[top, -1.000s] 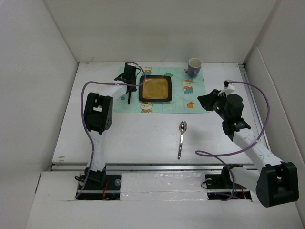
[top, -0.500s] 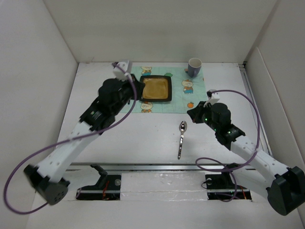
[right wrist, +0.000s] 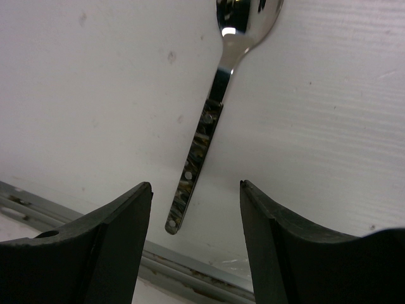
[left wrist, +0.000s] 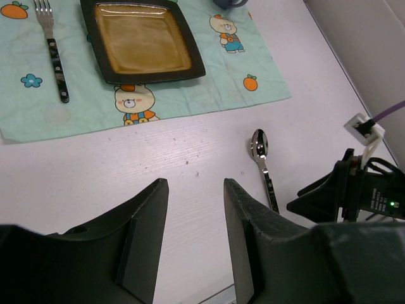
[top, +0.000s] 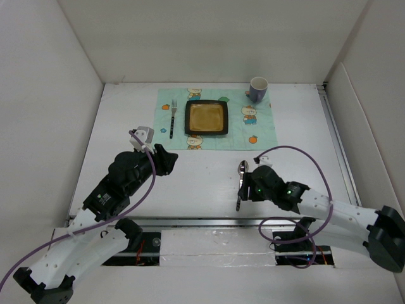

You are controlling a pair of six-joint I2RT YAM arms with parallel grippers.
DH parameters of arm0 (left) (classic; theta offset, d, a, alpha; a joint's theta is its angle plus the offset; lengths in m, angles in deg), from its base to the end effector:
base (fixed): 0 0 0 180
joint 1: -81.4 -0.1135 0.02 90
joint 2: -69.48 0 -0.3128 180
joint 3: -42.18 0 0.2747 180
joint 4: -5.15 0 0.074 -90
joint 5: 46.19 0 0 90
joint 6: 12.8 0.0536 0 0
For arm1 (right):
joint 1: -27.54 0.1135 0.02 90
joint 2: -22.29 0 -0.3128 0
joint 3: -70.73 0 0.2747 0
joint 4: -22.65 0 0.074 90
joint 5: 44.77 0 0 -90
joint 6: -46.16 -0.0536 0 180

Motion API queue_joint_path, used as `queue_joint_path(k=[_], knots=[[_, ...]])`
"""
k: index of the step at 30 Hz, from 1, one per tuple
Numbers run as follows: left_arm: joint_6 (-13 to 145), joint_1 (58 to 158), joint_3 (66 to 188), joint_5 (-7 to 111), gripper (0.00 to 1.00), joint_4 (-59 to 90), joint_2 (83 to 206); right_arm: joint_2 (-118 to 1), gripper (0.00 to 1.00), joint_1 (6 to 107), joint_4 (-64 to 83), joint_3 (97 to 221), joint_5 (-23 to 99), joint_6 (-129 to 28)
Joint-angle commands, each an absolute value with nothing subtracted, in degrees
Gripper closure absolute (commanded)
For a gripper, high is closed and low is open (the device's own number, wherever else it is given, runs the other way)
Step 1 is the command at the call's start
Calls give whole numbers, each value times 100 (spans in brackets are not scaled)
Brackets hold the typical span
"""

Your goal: Set the dinner table for one person

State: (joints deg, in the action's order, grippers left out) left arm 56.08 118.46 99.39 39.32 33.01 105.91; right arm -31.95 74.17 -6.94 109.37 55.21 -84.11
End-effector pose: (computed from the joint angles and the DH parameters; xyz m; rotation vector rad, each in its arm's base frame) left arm 0.1235 -0.0880 0.3810 0.1817 1.7330 -0.6883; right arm 0.1380 0.1326 0.2035 -0.0470 2.4089 0.5301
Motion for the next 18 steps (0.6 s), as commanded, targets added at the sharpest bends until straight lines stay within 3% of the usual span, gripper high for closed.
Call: queue_joint_path(k=[1, 7, 11, 18], knots=[[5812, 11858, 9725, 4098, 62, 3042, 10253, -3955, 36, 7938, -1009, 11515, 5999, -8874], [5989, 11858, 9839, 4793, 62, 3086, 10420, -5600, 40, 8537, -1483, 12595, 7070, -9366], [6006, 11858, 9786, 4864, 61, 3042, 10253, -6541, 54, 8590, -1703, 12843, 7361, -9762], [6015, 11858, 9768, 4935, 62, 2972, 10138, -6307, 58, 9028, -2116, 12817, 7818, -10290]])
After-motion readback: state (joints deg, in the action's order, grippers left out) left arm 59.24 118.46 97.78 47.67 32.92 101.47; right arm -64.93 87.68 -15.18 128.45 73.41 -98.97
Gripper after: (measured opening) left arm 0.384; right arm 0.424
